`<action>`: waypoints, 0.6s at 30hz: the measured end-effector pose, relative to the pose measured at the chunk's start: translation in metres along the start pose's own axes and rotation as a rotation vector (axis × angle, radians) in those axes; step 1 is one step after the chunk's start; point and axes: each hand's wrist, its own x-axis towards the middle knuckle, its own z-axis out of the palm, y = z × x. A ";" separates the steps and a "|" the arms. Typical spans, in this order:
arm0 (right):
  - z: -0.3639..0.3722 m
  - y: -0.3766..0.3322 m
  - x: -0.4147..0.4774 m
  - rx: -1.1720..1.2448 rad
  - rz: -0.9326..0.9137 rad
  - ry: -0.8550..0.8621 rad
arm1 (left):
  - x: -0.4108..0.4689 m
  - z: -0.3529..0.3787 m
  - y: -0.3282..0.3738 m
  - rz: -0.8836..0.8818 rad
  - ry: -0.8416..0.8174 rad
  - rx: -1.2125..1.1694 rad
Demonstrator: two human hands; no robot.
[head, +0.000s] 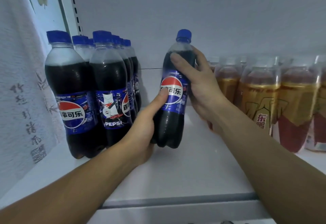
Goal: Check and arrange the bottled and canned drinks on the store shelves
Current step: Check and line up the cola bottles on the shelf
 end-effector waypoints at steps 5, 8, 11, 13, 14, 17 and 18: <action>0.001 -0.001 0.002 0.115 0.063 -0.051 | -0.005 0.000 0.006 -0.133 -0.124 -0.136; 0.001 0.002 0.003 -0.012 -0.033 0.043 | -0.003 0.004 0.003 -0.028 -0.064 -0.006; 0.000 0.004 0.002 -0.057 -0.046 0.011 | -0.002 0.002 0.000 0.021 -0.015 0.085; 0.001 0.002 0.002 0.031 0.029 -0.071 | -0.004 0.001 0.004 -0.051 -0.060 0.008; 0.002 0.001 0.003 0.083 0.070 -0.100 | -0.006 0.001 0.007 -0.100 -0.100 -0.043; 0.002 0.001 0.004 0.112 0.057 -0.062 | -0.006 0.003 0.004 -0.099 -0.137 -0.052; 0.001 0.001 0.004 0.059 0.018 -0.021 | -0.006 0.005 0.004 -0.068 -0.119 -0.015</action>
